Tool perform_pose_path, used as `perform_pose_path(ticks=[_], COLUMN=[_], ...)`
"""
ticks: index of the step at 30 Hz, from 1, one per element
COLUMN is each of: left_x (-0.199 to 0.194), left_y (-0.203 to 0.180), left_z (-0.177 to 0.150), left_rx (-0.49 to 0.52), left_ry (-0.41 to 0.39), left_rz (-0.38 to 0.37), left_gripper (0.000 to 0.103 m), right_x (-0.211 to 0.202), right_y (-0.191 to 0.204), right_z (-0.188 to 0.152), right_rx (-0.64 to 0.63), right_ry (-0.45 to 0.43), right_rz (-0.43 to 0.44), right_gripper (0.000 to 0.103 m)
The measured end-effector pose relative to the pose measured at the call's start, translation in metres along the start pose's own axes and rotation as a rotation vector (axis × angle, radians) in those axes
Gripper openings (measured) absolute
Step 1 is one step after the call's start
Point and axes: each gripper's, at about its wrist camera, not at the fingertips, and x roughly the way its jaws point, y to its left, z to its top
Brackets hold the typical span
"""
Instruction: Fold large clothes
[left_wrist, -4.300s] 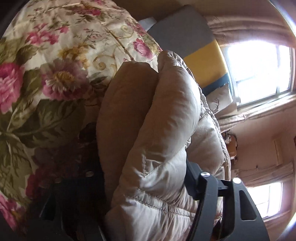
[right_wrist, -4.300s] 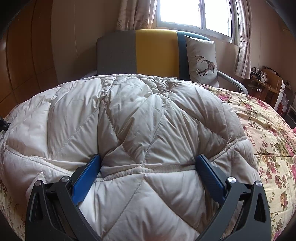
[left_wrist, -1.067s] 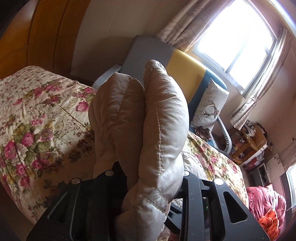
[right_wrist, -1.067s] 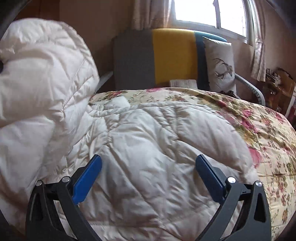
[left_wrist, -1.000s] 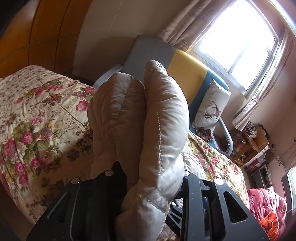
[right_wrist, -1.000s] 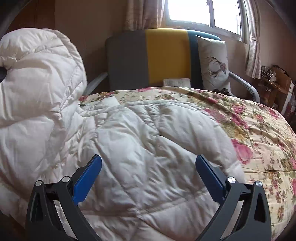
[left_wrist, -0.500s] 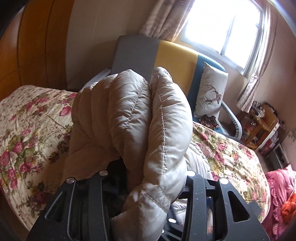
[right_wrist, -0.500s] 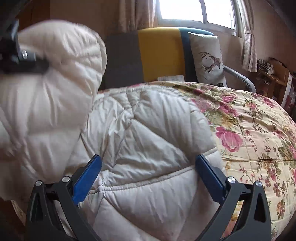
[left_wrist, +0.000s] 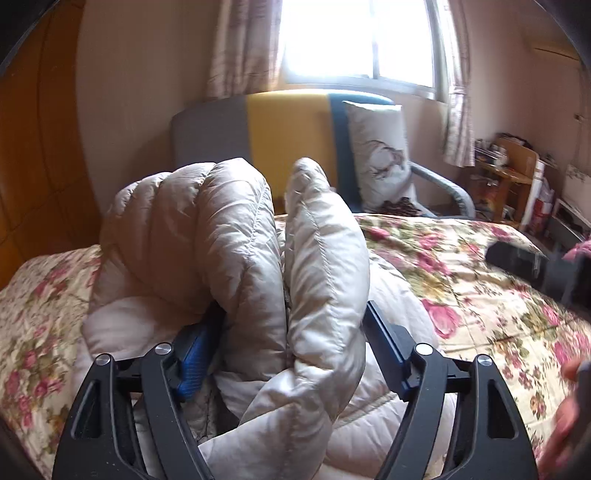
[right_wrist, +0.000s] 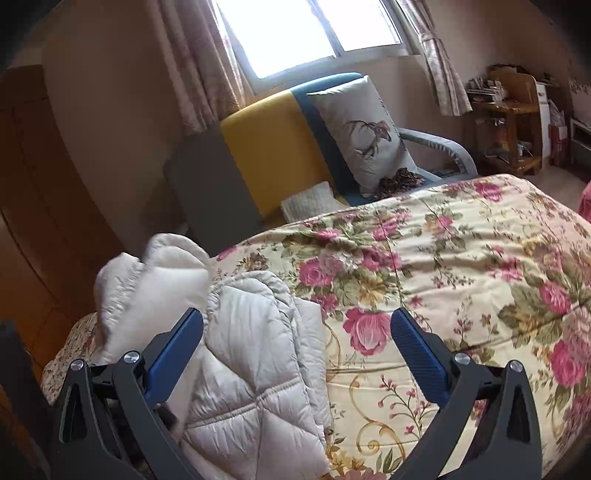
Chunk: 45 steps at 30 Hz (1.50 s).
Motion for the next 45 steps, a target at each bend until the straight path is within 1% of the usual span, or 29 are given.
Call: perform_pose_path(ticks=[1,2,3,5,6,7,8,10,13,15,17,18,20,22,24,25,27,29,31,32,33,34,36,37,38,40,41,43,45], left_x=[0.002,0.003,0.003,0.000,-0.003,-0.004,-0.006,-0.007,-0.010,-0.016,-0.027,-0.035,-0.056,-0.076,-0.090,-0.096,-0.098,-0.090,-0.072,-0.059,-0.050,-0.037,-0.010,0.004,0.011,0.024,0.028,0.034,0.035], left_y=[-0.003,-0.005,-0.009,-0.015,-0.017,-0.021,-0.023,-0.028,-0.028,-0.024,-0.015,-0.008,0.011,0.036,0.066,0.085,0.120,0.162,0.201,0.223,0.238,0.255,0.275,0.285,0.290,0.293,0.292,0.288,0.279], left_z=[-0.004,-0.008,-0.013,-0.021,-0.026,-0.031,-0.035,-0.043,-0.047,-0.049,-0.053,-0.056,-0.059,-0.060,-0.057,-0.052,-0.042,-0.031,-0.021,-0.019,-0.019,-0.019,-0.022,-0.025,-0.026,-0.034,-0.041,-0.045,-0.047], left_rx=[0.018,0.032,0.056,0.092,0.110,0.122,0.137,0.175,0.193,0.191,0.201,0.206,0.184,0.133,0.055,0.003,-0.081,-0.179,-0.283,-0.342,-0.374,-0.407,-0.447,-0.471,-0.490,-0.532,-0.555,-0.599,-0.623], left_ry=[-0.010,-0.020,-0.036,-0.064,-0.079,-0.080,-0.086,-0.104,-0.119,-0.124,-0.112,-0.103,-0.090,-0.069,-0.064,-0.071,-0.097,-0.127,-0.140,-0.148,-0.149,-0.135,-0.073,-0.036,-0.017,0.017,0.018,0.009,-0.007], left_rz=[-0.015,-0.029,-0.036,-0.043,-0.079,-0.121,-0.135,-0.130,-0.145,-0.175,-0.238,-0.279,-0.398,-0.498,-0.546,-0.543,-0.481,-0.368,-0.231,-0.176,-0.142,-0.094,-0.033,-0.022,-0.030,-0.042,-0.063,-0.113,-0.173], left_gripper=[0.076,0.080,0.081,0.081,0.081,0.085,0.089,0.089,0.089,0.089,0.089,0.089,0.089,0.089,0.089,0.089,0.089,0.089,0.089,0.089,0.089,0.089,0.089,0.089,0.089,0.089,0.089,0.089,0.089], right_x=[-0.004,-0.004,-0.002,0.009,0.015,0.022,0.030,0.048,0.077,0.098,0.114,0.119,0.127,0.129,0.129,0.130,0.128,0.126,0.122,0.119,0.114,0.107,0.086,0.075,0.063,0.048,0.045,0.052,0.071], right_y=[0.003,0.005,0.009,0.022,0.032,0.042,0.053,0.077,0.101,0.107,0.101,0.096,0.082,0.069,0.060,0.057,0.049,0.041,0.038,0.037,0.038,0.037,0.027,0.017,0.004,-0.021,-0.032,-0.045,-0.045], right_z=[0.008,0.015,0.023,0.039,0.046,0.051,0.054,0.054,0.042,0.031,0.022,0.019,0.013,0.008,0.003,0.001,-0.002,-0.006,-0.008,-0.008,-0.007,-0.006,-0.003,-0.003,-0.004,-0.010,-0.014,-0.022,-0.032], right_rx=[-0.013,-0.023,-0.034,-0.081,-0.121,-0.161,-0.206,-0.293,-0.376,-0.410,-0.424,-0.419,-0.367,-0.313,-0.267,-0.246,-0.205,-0.161,-0.124,-0.112,-0.101,-0.084,-0.007,0.048,0.112,0.202,0.227,0.223,0.159], right_ry=[-0.003,0.003,0.029,0.102,0.141,0.176,0.219,0.308,0.405,0.468,0.489,0.498,0.501,0.498,0.479,0.468,0.442,0.416,0.396,0.386,0.372,0.351,0.255,0.199,0.145,0.075,0.064,0.097,0.194], right_rz=[0.027,0.057,0.084,0.119,0.142,0.163,0.183,0.209,0.191,0.145,0.089,0.083,0.093,0.098,0.111,0.116,0.115,0.123,0.137,0.140,0.148,0.167,0.226,0.236,0.230,0.167,0.108,0.015,-0.013], right_gripper=[0.101,0.101,0.101,0.101,0.101,0.101,0.101,0.101,0.101,0.101,0.101,0.101,0.101,0.101,0.101,0.101,0.101,0.101,0.101,0.101,0.101,0.101,0.101,0.101,0.101,0.101,0.101,0.101,0.101])
